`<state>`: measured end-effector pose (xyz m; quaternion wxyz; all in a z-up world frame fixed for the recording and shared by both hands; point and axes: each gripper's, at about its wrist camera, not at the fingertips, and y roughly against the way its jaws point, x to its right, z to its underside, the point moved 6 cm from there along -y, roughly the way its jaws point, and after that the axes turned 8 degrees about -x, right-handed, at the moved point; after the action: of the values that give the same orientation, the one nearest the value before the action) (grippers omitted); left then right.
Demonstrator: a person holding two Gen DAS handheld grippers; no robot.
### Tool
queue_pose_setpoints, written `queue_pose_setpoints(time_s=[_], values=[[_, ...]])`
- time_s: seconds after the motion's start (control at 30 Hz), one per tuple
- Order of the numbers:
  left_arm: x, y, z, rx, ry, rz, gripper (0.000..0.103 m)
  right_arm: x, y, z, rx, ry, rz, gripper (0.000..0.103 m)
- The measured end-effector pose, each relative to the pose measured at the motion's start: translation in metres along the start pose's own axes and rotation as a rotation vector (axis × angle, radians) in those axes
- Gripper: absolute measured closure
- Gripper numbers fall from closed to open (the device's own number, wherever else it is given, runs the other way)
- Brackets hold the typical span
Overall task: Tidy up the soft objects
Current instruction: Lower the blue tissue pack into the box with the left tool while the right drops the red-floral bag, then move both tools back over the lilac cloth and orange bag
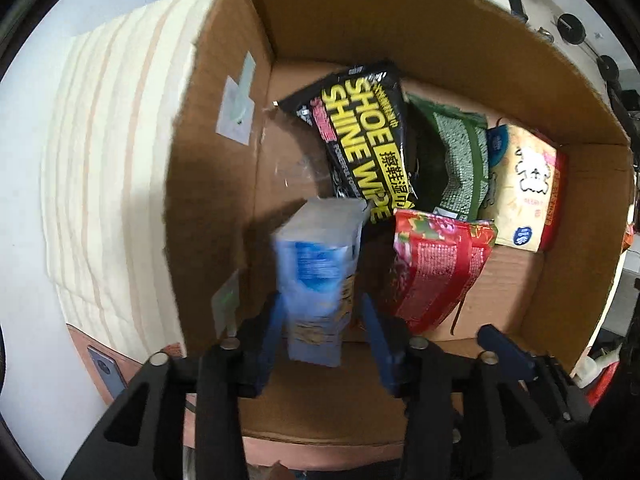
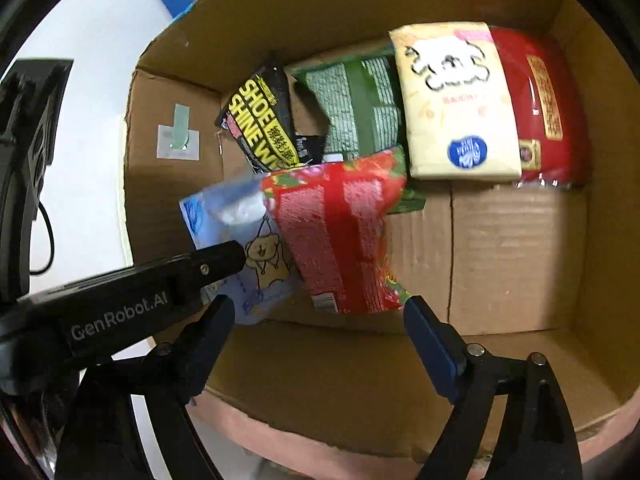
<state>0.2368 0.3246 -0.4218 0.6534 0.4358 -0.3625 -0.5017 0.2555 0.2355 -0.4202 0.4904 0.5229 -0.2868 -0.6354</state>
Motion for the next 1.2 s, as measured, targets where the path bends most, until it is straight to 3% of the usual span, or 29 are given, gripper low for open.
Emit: queue_pose_setpoints(time_s=[0.13,0.23,0.33,0.5,0.6,0.73,0.83,0.97,1.07,1.2], values=[[0.002,0.015,0.008,0.055,-0.014,-0.017,0.034,-0.004,0.01,-0.001,0.024,0.024,0.076,0.014],[0.008,0.03,0.013,0.102,-0.008,-0.02,0.018,-0.005,0.018,0.001,0.045,0.041,0.106,0.001],[0.007,0.041,0.026,0.158,0.009,-0.043,0.004,-0.005,0.029,0.01,0.063,0.063,0.158,0.0],[0.006,0.058,0.047,0.247,0.027,-0.047,0.004,0.013,0.055,0.029,0.103,0.093,0.224,0.0],[0.012,0.067,0.065,0.291,0.03,-0.022,0.004,0.022,0.072,0.045,0.124,0.11,0.221,0.0],[0.037,0.1,0.086,0.413,0.018,-0.025,0.004,0.035,0.098,0.06,0.17,0.127,0.193,0.0],[0.076,0.128,0.097,0.514,-0.037,-0.025,0.004,0.053,0.128,0.07,0.231,0.125,0.176,0.0],[0.138,0.151,0.098,0.581,-0.149,-0.027,0.004,0.091,0.172,0.081,0.299,0.091,0.161,0.0],[0.196,0.158,0.091,0.587,-0.245,-0.011,0.004,0.133,0.205,0.086,0.338,0.03,0.156,0.0],[0.27,0.15,0.073,0.575,-0.352,-0.061,0.004,0.208,0.24,0.083,0.37,-0.093,0.139,0.0]])
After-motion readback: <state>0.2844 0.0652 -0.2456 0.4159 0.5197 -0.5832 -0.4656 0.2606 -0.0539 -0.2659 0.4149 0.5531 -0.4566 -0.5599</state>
